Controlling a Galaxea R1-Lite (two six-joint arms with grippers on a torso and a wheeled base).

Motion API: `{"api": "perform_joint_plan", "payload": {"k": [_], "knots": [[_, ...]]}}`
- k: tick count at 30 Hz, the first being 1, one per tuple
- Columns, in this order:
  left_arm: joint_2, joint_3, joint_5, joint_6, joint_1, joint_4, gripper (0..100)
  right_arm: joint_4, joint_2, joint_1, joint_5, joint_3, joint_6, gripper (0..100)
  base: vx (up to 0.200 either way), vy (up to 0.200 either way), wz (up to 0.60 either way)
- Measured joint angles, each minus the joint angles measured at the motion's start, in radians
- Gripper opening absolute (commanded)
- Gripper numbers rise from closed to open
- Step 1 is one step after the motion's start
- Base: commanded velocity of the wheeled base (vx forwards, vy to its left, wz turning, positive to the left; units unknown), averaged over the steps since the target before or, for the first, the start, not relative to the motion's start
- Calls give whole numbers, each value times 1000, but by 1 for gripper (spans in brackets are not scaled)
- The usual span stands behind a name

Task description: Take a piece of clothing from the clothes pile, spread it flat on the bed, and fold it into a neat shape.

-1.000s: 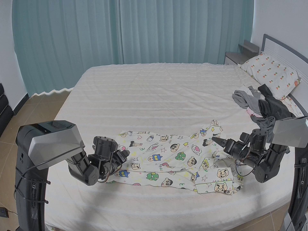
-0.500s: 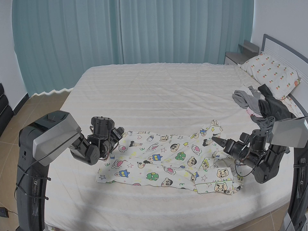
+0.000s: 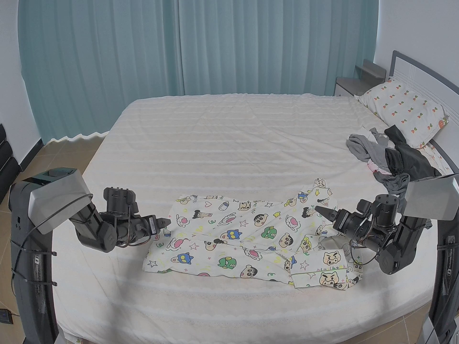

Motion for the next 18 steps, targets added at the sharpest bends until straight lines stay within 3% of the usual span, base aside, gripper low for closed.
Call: {"api": "perform_joint_plan", "payload": {"k": [5, 11, 18], "knots": [[-19, 70, -115, 129, 39, -3, 100, 0, 4, 5, 0, 3, -8, 100, 0, 0, 0], [-21, 103, -130, 222, 50, -6, 100, -1, 10, 7, 1, 6, -11, 100, 0, 0, 0], [-9, 111, -154, 231, 30, -40, 100, -1, 13, 12, 1, 8, -11, 100, 0, 0, 0]]}}
